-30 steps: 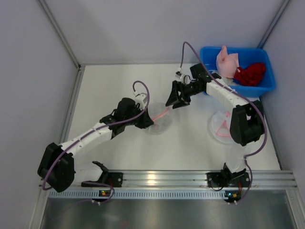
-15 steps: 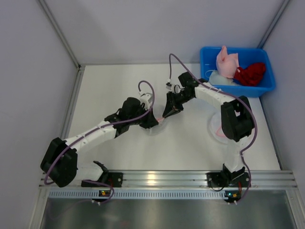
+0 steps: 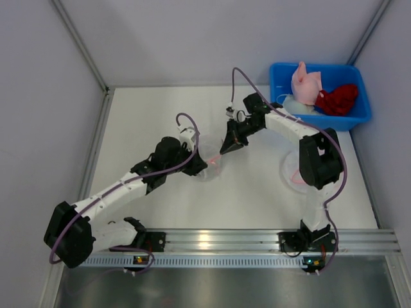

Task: Place the bra in the laundry bag and zip it closed
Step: Zip the zipper on the laundry bag, then move the laundry bag to the corner of the board.

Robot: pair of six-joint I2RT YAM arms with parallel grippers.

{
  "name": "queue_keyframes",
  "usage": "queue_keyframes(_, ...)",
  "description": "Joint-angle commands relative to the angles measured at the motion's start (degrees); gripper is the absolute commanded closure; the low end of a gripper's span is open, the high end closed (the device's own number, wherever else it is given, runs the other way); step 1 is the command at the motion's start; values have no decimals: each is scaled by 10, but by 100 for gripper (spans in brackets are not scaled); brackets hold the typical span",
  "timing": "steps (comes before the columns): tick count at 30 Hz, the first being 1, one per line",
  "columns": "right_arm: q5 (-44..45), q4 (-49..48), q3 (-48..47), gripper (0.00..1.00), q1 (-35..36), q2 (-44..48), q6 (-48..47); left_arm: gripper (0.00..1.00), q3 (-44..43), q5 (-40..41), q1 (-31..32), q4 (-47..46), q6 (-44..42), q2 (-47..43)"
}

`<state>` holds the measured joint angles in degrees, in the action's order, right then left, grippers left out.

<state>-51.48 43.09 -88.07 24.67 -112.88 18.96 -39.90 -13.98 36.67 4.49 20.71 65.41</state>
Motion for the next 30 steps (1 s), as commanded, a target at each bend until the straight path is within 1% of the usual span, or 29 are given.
queue_keyframes(1,79,-29,-11,100,-42,22,-16,100,11,12,-11,53,-21,-22)
queue_keyframes(3,85,-31,-18,100,-54,18,-19,100,14,13,-22,63,-25,-21)
queue_keyframes(5,72,-28,-29,100,-58,14,-26,100,18,12,-32,67,-27,-24)
queue_keyframes(6,64,-25,-32,91,-57,13,-28,100,18,14,-33,67,-27,-24)
queue_keyframes(8,45,-14,-43,60,-54,13,-31,100,11,27,-34,64,-30,-16)
queue_keyframes(9,45,-11,-46,42,-53,19,-32,100,7,35,-34,64,-37,-10)
queue_keyframes(11,52,-6,-55,29,-56,29,-45,100,-9,54,-43,63,-49,11)
queue_keyframes(12,53,-6,-57,21,-61,42,-47,100,-14,60,-49,63,-58,18)
queue_keyframes(13,53,-6,-58,16,-65,49,-50,100,-20,64,-57,63,-63,36)
queue_keyframes(15,53,-3,-59,7,-84,70,-59,100,-41,76,-94,63,-83,54)
queue_keyframes(16,55,8,-61,6,-89,77,-65,100,-50,82,-107,63,-90,62)
queue_keyframes(17,62,13,-61,4,-96,84,-79,100,-63,91,-134,61,-102,77)
queue_keyframes(18,67,16,-60,1,-108,99,-86,100,-71,102,-148,53,-130,84)
queue_keyframes(21,82,28,-47,1,-126,128,-112,100,-106,127,-198,30,-175,125)
queue_keyframes(22,86,30,-38,1,-130,134,-117,100,-115,134,-213,23,-184,152)
queue_keyframes(23,90,32,-31,1,-135,140,-122,100,-127,134,-241,17,-193,167)
queue_keyframes(24,91,33,-25,1,-139,151,-124,100,-150,159,-255,3,-202,181)
queue_keyframes(27,97,40,-3,1,-148,171,-136,100,-188,174,-310,-20,-239,244)
queue_keyframes(28,103,45,6,1,-151,179,-144,100,-222,184,-336,-32,-245,278)
queue_keyframes(30,107,47,15,1,-154,187,-151,100,-258,191,-361,-39,-249,311)
